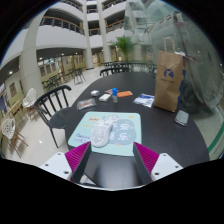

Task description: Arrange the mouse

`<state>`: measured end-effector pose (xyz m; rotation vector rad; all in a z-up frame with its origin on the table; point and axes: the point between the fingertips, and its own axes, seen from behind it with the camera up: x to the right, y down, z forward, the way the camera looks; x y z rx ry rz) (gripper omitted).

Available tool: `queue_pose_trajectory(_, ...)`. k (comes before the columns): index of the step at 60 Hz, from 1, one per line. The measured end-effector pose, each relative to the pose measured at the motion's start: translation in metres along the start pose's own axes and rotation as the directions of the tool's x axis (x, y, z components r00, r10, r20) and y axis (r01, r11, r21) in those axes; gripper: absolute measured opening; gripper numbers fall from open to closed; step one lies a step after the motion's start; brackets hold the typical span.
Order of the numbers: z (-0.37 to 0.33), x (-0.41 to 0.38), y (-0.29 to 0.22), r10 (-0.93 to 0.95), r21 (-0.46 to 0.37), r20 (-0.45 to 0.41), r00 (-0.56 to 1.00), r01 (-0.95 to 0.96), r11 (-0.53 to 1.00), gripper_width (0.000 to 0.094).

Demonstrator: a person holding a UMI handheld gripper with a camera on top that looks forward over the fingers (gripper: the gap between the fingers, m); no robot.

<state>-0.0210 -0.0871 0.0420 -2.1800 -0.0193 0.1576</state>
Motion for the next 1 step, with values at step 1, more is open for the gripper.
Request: queue_pose_trajectory(1,-0.0092,0.0088,0.0011,-0.002,0.007,-0.014,1.0,0.002,1.0,0.0852)
